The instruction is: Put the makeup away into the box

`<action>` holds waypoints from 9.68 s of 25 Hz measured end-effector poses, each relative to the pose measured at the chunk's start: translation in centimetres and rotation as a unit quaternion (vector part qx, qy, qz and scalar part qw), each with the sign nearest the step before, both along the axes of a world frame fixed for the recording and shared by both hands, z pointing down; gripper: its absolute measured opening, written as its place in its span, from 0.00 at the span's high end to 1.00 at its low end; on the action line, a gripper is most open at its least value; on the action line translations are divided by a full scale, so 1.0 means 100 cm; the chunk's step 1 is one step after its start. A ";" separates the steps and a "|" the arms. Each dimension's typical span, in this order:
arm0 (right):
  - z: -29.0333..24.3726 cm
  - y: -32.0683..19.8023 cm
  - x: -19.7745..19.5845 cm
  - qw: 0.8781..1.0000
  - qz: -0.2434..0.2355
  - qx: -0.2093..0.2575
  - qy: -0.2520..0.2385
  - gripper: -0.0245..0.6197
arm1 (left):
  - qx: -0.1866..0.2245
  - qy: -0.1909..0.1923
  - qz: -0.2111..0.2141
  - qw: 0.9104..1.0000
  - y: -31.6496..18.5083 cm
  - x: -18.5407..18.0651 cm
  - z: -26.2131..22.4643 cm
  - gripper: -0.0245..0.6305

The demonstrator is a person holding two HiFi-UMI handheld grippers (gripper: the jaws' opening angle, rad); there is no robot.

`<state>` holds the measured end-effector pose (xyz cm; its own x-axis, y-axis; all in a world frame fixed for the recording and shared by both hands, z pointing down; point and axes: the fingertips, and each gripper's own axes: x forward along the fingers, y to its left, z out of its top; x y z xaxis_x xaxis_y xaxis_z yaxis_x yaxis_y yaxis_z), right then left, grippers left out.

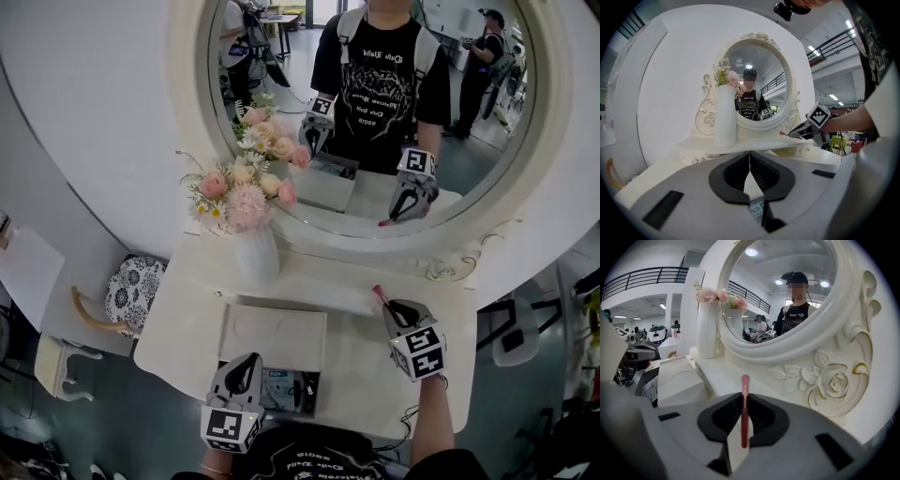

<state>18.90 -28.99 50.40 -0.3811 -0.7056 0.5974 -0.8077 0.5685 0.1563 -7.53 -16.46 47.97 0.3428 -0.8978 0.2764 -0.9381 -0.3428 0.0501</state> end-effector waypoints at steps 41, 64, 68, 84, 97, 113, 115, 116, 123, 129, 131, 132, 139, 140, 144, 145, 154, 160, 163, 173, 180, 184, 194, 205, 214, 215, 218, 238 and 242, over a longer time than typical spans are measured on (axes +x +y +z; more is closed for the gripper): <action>-0.021 0.099 -0.062 0.999 0.011 0.044 -0.028 0.88 | 0.011 0.014 0.049 0.999 0.042 -0.022 0.005 0.94; -0.005 0.156 -0.115 0.998 -0.007 0.025 -0.051 0.88 | 0.015 0.016 0.055 0.998 0.073 -0.047 0.006 0.94; 0.003 0.164 -0.126 0.998 -0.014 0.018 -0.051 0.88 | 0.014 0.016 0.057 0.998 0.075 -0.049 0.008 0.94; 0.019 0.184 -0.162 0.997 -0.036 -0.005 -0.071 0.88 | 0.014 0.013 0.068 0.997 0.073 -0.052 0.012 0.94; 0.031 0.193 -0.190 0.995 -0.077 -0.020 -0.065 0.88 | 0.028 0.004 0.069 0.997 0.064 -0.058 0.008 0.94; 0.058 0.203 -0.206 0.994 -0.094 -0.043 -0.040 0.88 | 0.022 0.005 0.060 0.998 0.066 -0.069 0.013 0.94; 0.058 0.200 -0.206 0.994 -0.092 -0.040 -0.040 0.88 | 0.021 0.004 0.057 0.998 0.066 -0.071 0.014 0.94; 0.058 0.199 -0.207 0.994 -0.091 -0.039 -0.041 0.88 | 0.020 0.004 0.056 0.998 0.067 -0.072 0.014 0.94; 0.061 0.193 -0.209 0.995 -0.085 -0.041 -0.033 0.88 | 0.005 0.002 0.069 0.998 0.069 -0.070 0.022 0.94; 0.064 0.196 -0.213 0.993 -0.109 -0.046 0.014 0.88 | 0.005 0.004 0.072 0.997 0.066 -0.066 0.021 0.94; 0.066 0.197 -0.215 0.992 -0.113 -0.049 0.027 0.88 | 0.003 0.006 0.075 0.997 0.066 -0.064 0.021 0.94; 0.067 0.197 -0.215 0.992 -0.114 -0.051 0.033 0.88 | 0.002 0.006 0.076 0.997 0.066 -0.063 0.022 0.94; 0.074 0.192 -0.211 0.990 -0.090 -0.104 0.037 0.88 | -0.007 0.004 0.079 0.997 0.069 -0.061 0.026 0.94; 0.076 0.191 -0.211 0.989 -0.088 -0.116 0.042 0.88 | -0.008 0.004 0.078 0.997 0.069 -0.062 0.026 0.94; 0.079 0.191 -0.211 0.986 -0.086 -0.133 0.051 0.88 | -0.010 0.004 0.075 0.997 0.069 -0.064 0.027 0.94; 0.079 0.191 -0.210 0.986 -0.084 -0.134 0.051 0.88 | -0.011 0.004 0.074 0.997 0.070 -0.064 0.028 0.94; 0.081 0.194 -0.212 0.983 -0.092 -0.150 0.057 0.87 | -0.013 0.004 0.073 0.997 0.072 -0.067 0.029 0.94; 0.082 0.196 -0.213 0.982 -0.097 -0.154 0.053 0.82 | -0.004 0.008 0.063 0.998 0.070 -0.068 0.023 0.94; 0.079 0.193 -0.211 0.984 -0.087 -0.154 0.035 0.82 | -0.005 0.007 0.066 0.998 0.069 -0.067 0.024 0.94; 0.070 0.193 -0.208 0.990 -0.063 -0.127 -0.024 0.78 | -0.005 0.007 0.070 0.998 0.072 -0.063 0.025 0.94; 0.056 0.191 -0.200 0.995 -0.042 -0.080 -0.047 0.75 | -0.012 0.019 0.063 0.998 0.073 -0.065 0.028 0.94; 0.049 0.192 -0.192 0.995 -0.030 -0.068 -0.059 0.75 | -0.010 0.018 0.066 0.998 0.073 -0.063 0.026 0.94; 0.035 0.196 -0.169 0.995 0.012 -0.024 -0.094 0.77 | -0.017 0.021 0.086 0.996 0.076 -0.050 0.032 0.94; 0.017 0.201 -0.141 0.994 0.054 0.036 -0.090 0.79 | -0.015 0.031 0.119 0.992 0.072 -0.026 0.027 0.94; 0.012 0.205 -0.120 0.990 0.090 0.064 -0.084 0.89 | -0.003 0.033 0.145 0.989 0.067 -0.007 0.018 0.94; 0.011 0.205 -0.120 0.990 0.093 0.069 -0.084 0.89 | -0.003 0.033 0.147 0.989 0.067 -0.006 0.017 0.94; 0.011 0.205 -0.117 0.989 0.097 0.078 -0.079 0.90 | -0.004 0.029 0.152 0.988 0.067 -0.002 0.019 0.94; 0.020 0.205 -0.117 0.992 0.085 0.064 -0.069 0.95 | -0.005 0.024 0.161 0.987 0.069 0.010 0.021 0.94; 0.021 0.205 -0.117 0.992 0.082 0.066 -0.066 0.95 | -0.006 0.022 0.161 0.987 0.070 0.010 0.022 0.94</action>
<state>7.19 -8.49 52.52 -0.3228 -0.8333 0.4488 -0.9061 0.4090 0.1078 -6.52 -9.43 50.16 0.6209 -0.7380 0.2644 -0.7781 -0.6211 0.0934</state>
